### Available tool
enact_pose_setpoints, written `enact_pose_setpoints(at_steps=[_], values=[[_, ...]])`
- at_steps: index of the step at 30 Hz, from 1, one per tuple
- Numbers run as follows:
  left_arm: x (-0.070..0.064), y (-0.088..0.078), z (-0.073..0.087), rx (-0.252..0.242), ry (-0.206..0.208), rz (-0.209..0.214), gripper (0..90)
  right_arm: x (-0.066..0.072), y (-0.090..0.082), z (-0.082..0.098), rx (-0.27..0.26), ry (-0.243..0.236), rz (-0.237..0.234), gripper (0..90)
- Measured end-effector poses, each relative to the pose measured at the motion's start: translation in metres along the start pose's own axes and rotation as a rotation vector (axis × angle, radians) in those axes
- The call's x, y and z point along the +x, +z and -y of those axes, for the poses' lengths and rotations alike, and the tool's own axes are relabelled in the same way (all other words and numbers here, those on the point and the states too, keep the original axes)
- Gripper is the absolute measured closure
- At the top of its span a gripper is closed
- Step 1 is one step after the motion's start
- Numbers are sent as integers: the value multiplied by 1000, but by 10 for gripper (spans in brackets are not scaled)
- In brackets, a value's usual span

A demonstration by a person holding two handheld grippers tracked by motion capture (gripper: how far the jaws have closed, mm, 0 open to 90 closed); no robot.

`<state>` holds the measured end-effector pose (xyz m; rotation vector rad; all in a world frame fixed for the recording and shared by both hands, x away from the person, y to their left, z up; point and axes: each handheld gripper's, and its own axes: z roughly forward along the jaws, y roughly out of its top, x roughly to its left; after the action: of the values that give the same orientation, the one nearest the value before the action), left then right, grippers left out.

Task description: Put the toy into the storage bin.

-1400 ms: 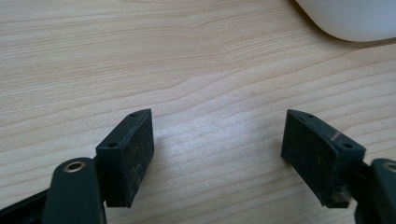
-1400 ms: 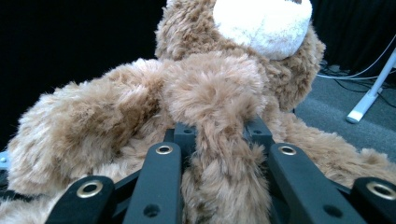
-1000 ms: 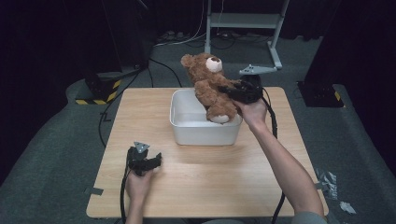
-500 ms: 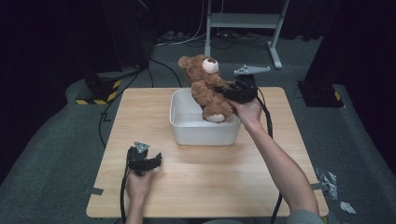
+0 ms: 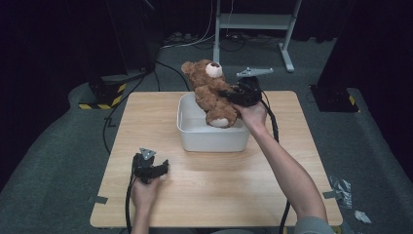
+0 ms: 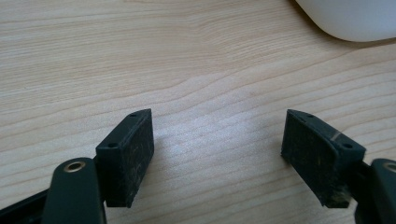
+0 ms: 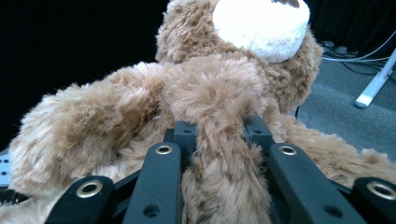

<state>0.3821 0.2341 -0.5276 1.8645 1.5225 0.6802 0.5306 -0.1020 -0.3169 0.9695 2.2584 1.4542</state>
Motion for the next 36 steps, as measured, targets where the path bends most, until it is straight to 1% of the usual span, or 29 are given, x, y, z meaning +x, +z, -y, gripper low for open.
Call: enact_pose_setpoints(at_steps=[11,14,22,26,36], values=[[0,0,0,0,0,0,252,-1,14,5,40,2,17,733],[0,0,0,1,0,0,252,-2,17,6,43,3,15,731],[0,0,0,-1,0,0,252,-2,20,7,56,14,13,720],[0,0,0,-1,0,0,251,-2,22,7,75,21,8,711],[0,0,0,-3,-4,1,252,-2,27,9,112,21,3,704]])
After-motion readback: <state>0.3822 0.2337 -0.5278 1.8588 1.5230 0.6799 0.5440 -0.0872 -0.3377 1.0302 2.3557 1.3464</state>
